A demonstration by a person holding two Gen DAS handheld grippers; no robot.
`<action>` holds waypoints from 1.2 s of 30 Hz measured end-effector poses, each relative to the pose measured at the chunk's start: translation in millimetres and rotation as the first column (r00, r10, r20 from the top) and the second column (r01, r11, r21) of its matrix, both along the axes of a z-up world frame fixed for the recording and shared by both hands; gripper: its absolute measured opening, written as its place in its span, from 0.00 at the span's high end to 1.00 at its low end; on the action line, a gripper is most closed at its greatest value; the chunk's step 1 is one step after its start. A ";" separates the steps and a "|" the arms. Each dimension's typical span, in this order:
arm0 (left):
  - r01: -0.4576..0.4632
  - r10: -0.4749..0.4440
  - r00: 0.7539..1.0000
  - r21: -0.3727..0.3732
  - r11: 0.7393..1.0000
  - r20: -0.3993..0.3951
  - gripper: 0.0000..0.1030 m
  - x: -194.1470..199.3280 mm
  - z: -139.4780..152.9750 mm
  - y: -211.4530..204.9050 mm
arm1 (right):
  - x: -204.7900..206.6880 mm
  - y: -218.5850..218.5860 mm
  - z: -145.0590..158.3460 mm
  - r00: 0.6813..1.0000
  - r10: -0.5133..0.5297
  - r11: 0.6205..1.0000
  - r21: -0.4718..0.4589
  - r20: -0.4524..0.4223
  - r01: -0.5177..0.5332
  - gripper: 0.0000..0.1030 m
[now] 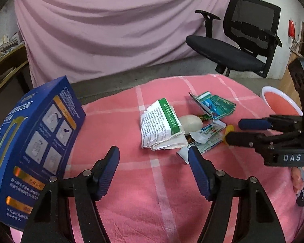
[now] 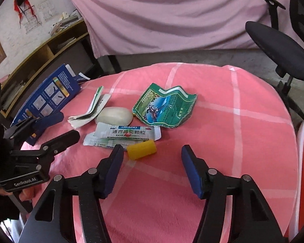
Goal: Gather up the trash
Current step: 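Move both grippers back over the remaining items on the table, then close the left gripper on the white packet while the right gripper grasps the yellow cap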
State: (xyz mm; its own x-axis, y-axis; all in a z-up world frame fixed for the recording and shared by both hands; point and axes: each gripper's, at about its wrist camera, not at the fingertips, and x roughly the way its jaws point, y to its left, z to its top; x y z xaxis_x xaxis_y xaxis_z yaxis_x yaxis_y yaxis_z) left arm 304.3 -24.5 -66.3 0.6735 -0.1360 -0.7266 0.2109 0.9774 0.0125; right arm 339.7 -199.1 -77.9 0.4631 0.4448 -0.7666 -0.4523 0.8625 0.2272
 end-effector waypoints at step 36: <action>-0.084 0.071 0.960 0.038 0.996 0.270 0.95 -19.8 20.3 -15.5 | -33.9 -26.2 31.7 0.960 -0.070 0.988 0.152 0.270 0.029 0.72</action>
